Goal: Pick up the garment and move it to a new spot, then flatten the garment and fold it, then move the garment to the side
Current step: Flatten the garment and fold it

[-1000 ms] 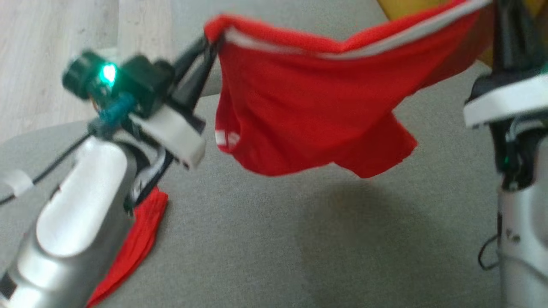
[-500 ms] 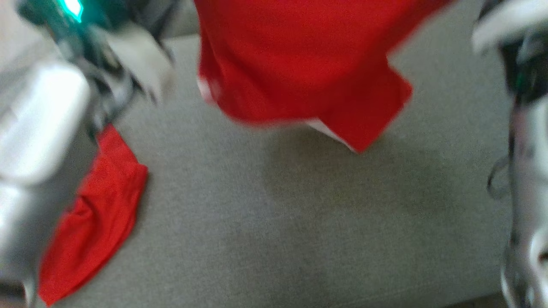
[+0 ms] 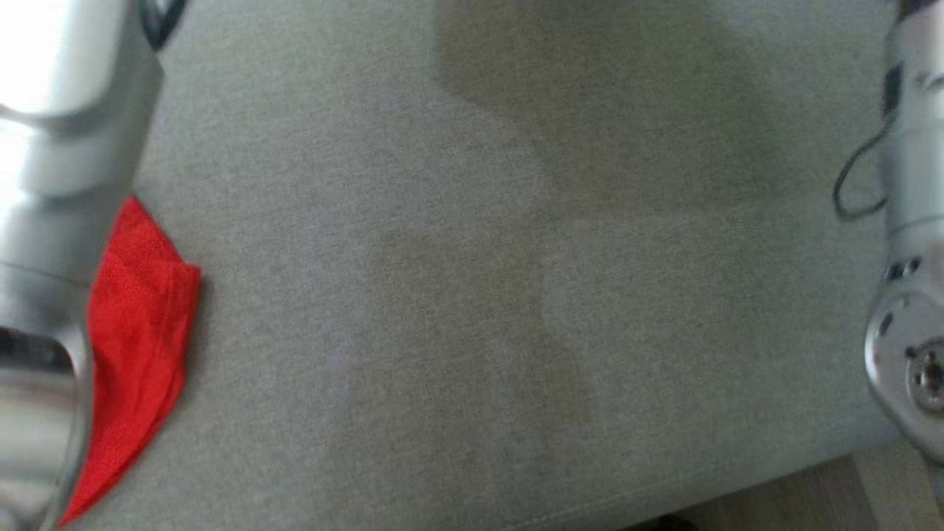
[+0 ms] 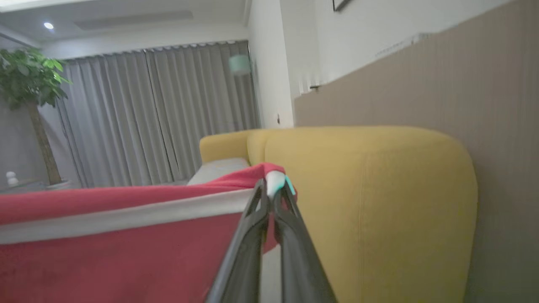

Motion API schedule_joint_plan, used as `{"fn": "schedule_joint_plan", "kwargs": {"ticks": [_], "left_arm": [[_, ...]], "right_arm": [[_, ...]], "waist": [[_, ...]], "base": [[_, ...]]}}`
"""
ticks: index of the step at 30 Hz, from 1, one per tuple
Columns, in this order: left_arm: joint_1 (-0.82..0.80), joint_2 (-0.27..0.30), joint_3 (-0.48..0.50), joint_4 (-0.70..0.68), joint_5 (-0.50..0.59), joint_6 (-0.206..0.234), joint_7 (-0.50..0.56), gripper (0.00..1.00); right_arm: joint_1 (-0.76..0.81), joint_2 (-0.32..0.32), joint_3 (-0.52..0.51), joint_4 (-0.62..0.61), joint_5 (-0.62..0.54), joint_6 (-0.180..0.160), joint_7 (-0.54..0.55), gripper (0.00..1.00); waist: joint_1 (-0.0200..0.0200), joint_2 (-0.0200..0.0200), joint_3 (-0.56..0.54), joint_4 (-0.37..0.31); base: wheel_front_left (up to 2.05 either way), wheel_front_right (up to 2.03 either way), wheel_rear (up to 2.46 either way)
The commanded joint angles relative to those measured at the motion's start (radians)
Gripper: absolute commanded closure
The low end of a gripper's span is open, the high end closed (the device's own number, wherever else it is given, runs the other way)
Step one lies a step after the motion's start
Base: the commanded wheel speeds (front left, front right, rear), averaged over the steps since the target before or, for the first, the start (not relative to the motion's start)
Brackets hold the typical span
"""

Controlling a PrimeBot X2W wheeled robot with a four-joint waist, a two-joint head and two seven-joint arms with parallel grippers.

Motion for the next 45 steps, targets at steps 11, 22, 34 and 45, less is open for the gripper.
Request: {"fn": "schedule_joint_plan", "kwargs": {"ticks": [11, 22, 34, 45], "left_arm": [[0.246, 0.076, -0.294, 0.004, -0.001, -0.006, -0.064, 1.0], [0.502, 0.144, -0.453, -0.115, -0.088, 0.012, -0.069, 1.0], [0.732, 0.142, -0.495, -0.311, -0.138, 0.124, -0.01, 1.0], [0.801, 0.173, -0.488, -0.506, -0.164, 0.217, 0.068, 1.0]], "right_arm": [[0.201, -0.049, 0.116, 0.223, -0.028, -0.001, 0.008, 1.0], [0.381, -0.14, 0.303, 0.331, 0.067, -0.001, 0.15, 1.0], [0.629, -0.251, 0.383, 0.216, 0.286, -0.001, 0.192, 1.0], [0.77, -0.292, 0.293, -0.019, 0.364, -0.001, 0.24, 1.0]], "waist": [[-0.0002, 0.0001, -0.037, 0.022], [-0.0002, 0.0001, -0.175, 0.014], [-0.0002, 0.0001, -0.332, 0.005], [-0.0002, 0.0001, -0.308, 0.029]], "base": [[0.0, 0.0, 0.0], [0.0, 0.0, 0.0], [0.0, 0.0, 0.0], [0.0, 0.0, 0.0]]}}
